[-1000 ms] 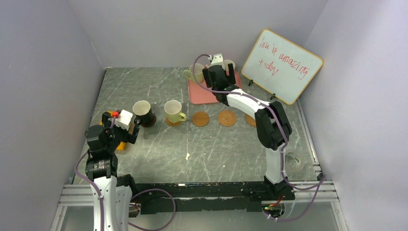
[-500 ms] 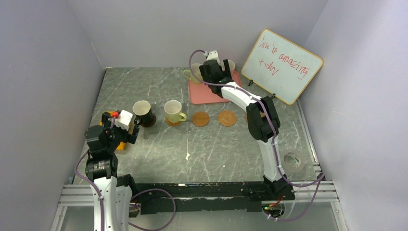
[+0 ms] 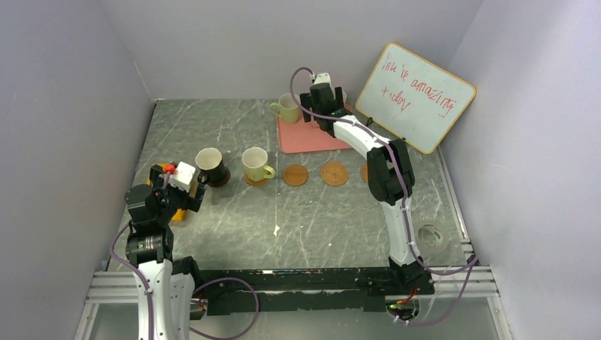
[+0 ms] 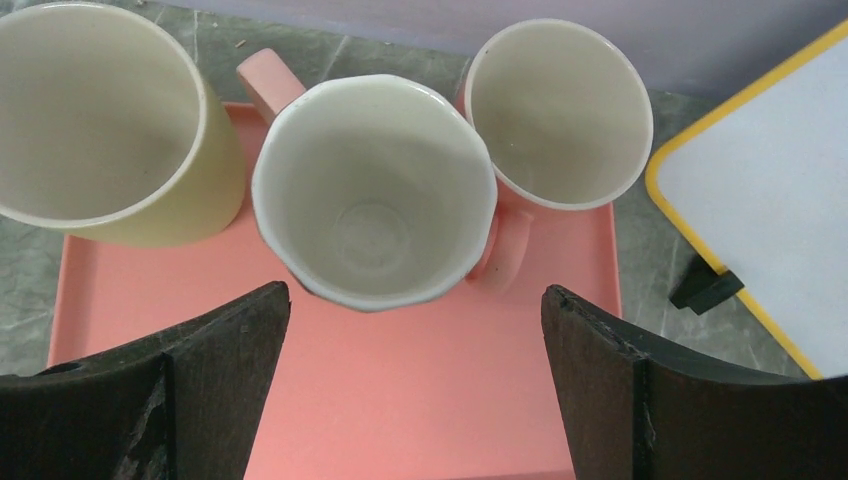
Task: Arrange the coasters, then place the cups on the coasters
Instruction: Move the cup to the tray.
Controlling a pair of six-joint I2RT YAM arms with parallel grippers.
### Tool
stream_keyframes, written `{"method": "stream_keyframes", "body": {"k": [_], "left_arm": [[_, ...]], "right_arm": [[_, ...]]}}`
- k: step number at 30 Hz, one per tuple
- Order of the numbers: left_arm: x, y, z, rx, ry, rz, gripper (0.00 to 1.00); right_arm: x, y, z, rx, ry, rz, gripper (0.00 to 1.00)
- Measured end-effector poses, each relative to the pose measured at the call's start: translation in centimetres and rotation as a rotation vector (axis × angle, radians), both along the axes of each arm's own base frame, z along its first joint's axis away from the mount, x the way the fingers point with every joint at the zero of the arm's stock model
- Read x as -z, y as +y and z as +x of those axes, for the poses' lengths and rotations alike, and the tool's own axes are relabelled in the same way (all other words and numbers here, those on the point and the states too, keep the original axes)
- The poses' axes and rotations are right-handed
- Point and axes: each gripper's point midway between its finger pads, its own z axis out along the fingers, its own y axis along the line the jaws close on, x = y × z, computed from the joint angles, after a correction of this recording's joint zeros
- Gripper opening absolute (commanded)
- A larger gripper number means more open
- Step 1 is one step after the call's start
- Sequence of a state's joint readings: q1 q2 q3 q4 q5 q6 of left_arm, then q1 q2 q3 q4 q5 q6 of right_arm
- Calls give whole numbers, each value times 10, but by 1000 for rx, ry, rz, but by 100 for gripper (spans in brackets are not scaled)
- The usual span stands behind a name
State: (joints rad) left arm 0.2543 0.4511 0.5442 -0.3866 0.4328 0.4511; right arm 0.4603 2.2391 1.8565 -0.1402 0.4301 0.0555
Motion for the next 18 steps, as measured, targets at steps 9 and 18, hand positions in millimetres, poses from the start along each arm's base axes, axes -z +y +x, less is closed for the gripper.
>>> {"method": "stream_keyframes", "body": {"k": [9,18], "left_arm": [[0,2,0,-6,0,0,96],[-1,3,-1,-8,-7,3,96]], "right_arm": [[0,0,13,-77,42,100,100],[-14,16,34,-130,14,153,100]]}}
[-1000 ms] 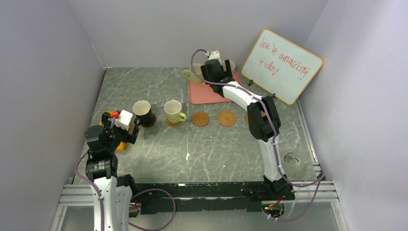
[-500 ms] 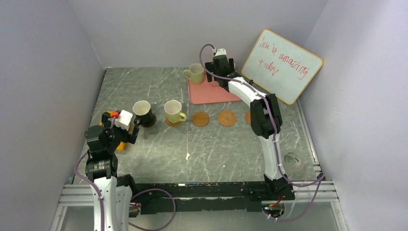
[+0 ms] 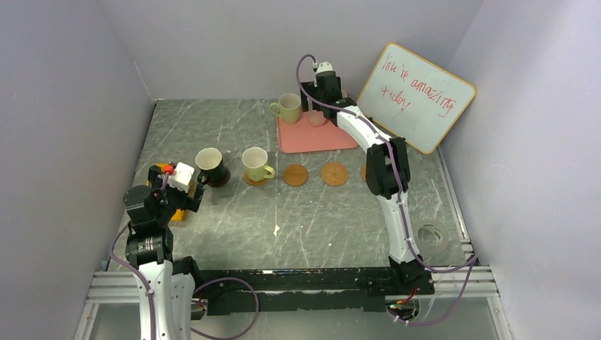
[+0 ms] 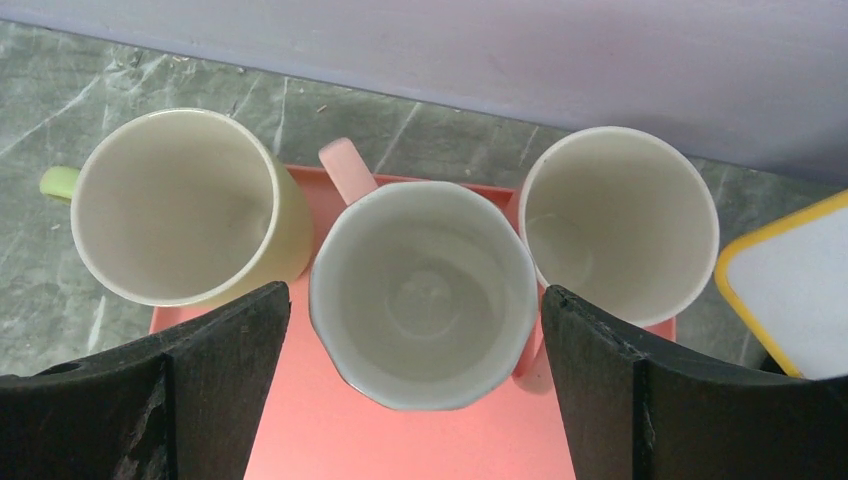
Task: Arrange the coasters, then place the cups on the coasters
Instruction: Move the cup to the tray.
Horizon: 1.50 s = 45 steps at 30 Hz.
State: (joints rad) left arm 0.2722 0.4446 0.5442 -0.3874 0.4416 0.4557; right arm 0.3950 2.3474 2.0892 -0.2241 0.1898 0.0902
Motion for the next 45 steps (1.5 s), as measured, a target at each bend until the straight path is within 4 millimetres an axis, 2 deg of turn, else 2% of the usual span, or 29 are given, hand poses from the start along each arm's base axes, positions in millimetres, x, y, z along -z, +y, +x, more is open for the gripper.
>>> {"method": "stream_keyframes", "body": {"k": [8,18,25,29,32,34,38,42,45], "left_arm": [[-3,1,-1,-1,-12,4,96],[-2,1,-1,0,-11,3,96],[-2,1,-1,0,-11,3,96],[-2,1,-1,0,-11,3,96],[-3,1,-1,1,-12,2,96],[-3,1,-1,1,-12,2,96],[-3,0,-1,2,-12,2,96],[-3,0,-1,2,-12,2,96],[-3,1,-2,2,-14,3,96]], "right_arm": [[7,6,11,-7,15,-4,100],[8,6,12,-11,20,-18,100],[20,2,16,-1,28,-47,100],[19,0,17,8,24,-57,99],[20,0,17,6,24,-57,93],[20,1,16,-4,25,-58,82],[20,3,16,-35,30,-52,68],[19,3,16,-77,36,-29,67],[18,-2,7,-112,54,-12,67]]}}
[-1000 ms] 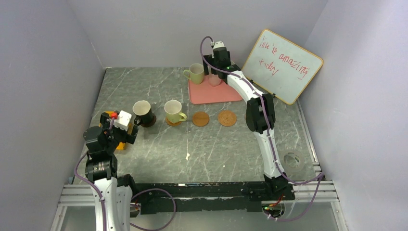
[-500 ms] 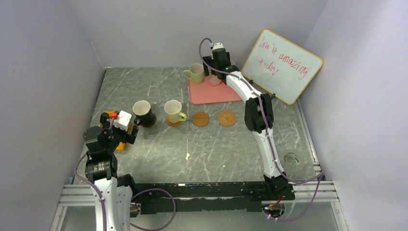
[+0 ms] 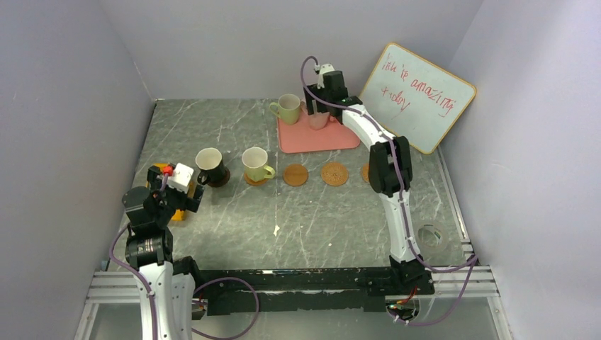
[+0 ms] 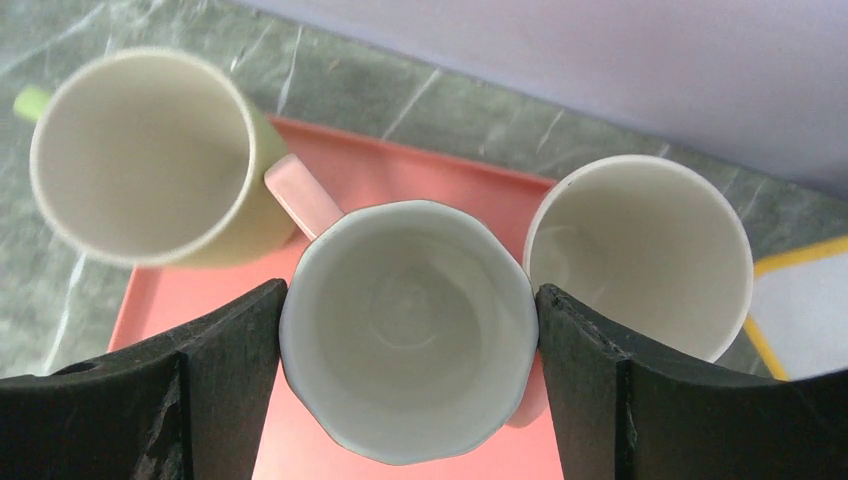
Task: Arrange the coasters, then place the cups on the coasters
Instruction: Move the cup to the tray.
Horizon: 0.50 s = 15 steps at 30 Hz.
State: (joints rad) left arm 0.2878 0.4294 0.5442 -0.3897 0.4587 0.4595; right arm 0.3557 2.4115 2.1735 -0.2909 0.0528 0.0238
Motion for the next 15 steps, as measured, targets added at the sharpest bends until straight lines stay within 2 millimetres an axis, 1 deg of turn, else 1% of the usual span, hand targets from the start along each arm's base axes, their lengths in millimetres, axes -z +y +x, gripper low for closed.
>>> {"method": "stream_keyframes", "body": {"k": [3,6,10,13,15], "left_arm": [[-1,-1,0,3,-3,0,96],[0,-1,0,7,-2,-2,96],[0,-1,-1,5,-1,-2,96],[0,-1,-1,4,-1,-2,96],[0,-1,-1,4,-1,-2,96]], "right_arm": [[-1,-7,-19,-40,32,2,67],[1,-10,-44,-105,71,-9,67],[3,-6,-71,-213,100,-12,67],[4,-2,-80,-264,93,-16,67],[4,-2,-80,-275,75,-23,67]]}}
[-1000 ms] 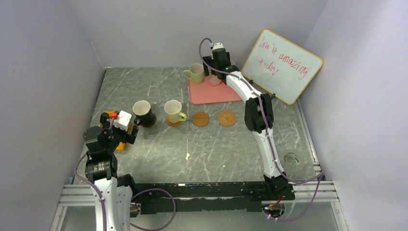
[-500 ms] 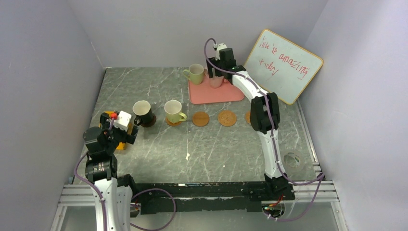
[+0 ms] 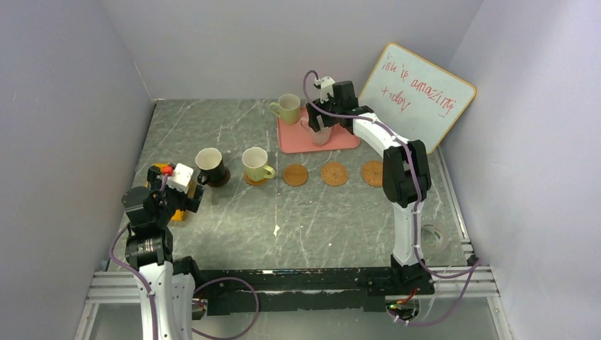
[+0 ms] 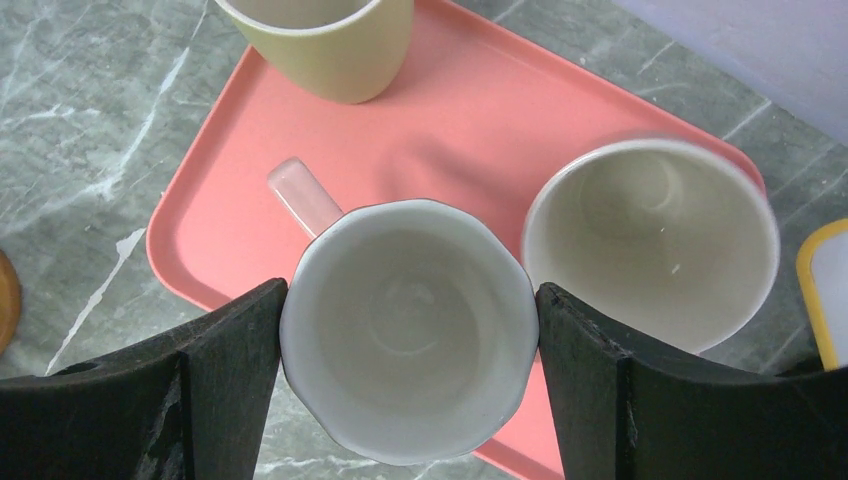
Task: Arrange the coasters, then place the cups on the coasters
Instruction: Move the cup to the tray.
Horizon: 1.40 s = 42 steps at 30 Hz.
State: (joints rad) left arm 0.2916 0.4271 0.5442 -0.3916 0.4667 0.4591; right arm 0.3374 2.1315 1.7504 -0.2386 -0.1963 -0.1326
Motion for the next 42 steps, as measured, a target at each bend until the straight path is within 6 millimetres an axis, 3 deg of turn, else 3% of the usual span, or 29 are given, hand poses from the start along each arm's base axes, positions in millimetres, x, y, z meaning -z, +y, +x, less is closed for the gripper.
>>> {"method": "stream_keyframes", "body": {"k": [13,19,20,22,23,29,42], "left_arm": [[0,0,0,-2,1,0,96],[0,1,0,-3,2,-1,96],[1,1,0,-3,2,0,96],[1,1,0,-3,2,-1,96],[1,1,0,-3,2,-1,96],[0,2,0,-6,2,-1,96],[0,1,-1,-3,-1,-2,96]], "right_arm": [[-1,13,-4,-63,-24,-23,68],[0,29,-12,-139,-34,-53,70],[0,33,-14,-157,-35,-56,72],[0,40,-17,-182,-38,-61,98],[1,44,-19,-191,-39,-64,100],[1,53,-26,-209,-32,-79,100],[-5,46,-22,-165,-52,-106,100]]}}
